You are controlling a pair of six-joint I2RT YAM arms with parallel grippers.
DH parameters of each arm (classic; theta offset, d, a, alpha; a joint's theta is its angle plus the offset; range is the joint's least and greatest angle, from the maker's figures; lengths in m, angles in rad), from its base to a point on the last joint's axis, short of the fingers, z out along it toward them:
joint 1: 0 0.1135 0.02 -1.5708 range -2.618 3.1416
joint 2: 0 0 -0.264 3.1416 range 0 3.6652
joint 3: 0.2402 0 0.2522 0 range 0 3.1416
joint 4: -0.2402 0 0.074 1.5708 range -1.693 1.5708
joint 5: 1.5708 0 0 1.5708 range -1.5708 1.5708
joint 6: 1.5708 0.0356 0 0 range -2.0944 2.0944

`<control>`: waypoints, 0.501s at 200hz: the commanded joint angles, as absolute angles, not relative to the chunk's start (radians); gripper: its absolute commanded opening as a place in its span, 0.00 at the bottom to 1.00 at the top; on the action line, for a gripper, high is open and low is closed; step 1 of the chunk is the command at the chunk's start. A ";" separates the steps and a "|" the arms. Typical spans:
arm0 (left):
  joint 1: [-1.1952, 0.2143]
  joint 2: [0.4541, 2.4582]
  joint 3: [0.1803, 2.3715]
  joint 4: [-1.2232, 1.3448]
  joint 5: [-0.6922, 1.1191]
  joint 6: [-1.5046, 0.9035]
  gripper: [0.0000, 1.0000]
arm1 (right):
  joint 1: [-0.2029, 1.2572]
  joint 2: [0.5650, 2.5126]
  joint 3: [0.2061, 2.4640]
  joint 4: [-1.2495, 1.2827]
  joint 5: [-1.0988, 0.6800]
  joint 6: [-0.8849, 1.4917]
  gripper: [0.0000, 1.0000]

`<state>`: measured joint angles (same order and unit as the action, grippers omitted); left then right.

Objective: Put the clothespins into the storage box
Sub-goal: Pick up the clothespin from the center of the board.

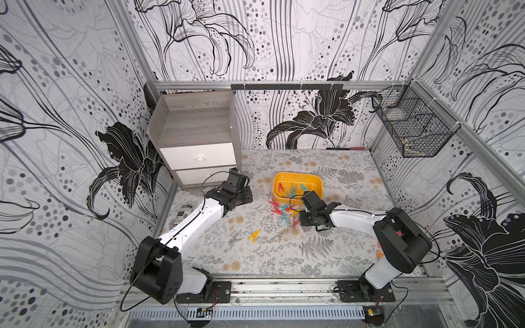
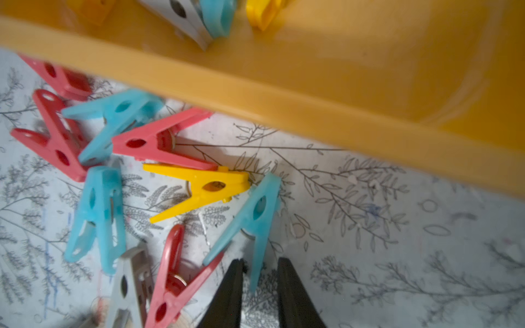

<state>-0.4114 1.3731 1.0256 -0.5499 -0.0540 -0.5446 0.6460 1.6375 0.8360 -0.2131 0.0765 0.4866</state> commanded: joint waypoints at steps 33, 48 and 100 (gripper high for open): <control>-0.413 1.345 1.028 -0.544 -0.077 -0.541 0.44 | 0.650 1.692 0.893 -0.237 0.101 0.482 0.34; -0.413 1.345 1.029 -0.545 -0.077 -0.542 0.44 | 0.651 1.711 0.894 -0.236 0.097 0.482 0.29; -0.411 1.345 1.027 -0.549 -0.086 -0.538 0.44 | 0.650 1.713 0.862 -0.239 0.115 0.480 0.14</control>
<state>-0.4114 1.3640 1.0256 -0.5537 -0.0685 -0.5442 0.6460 1.6943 0.8871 -0.1970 0.0933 0.4824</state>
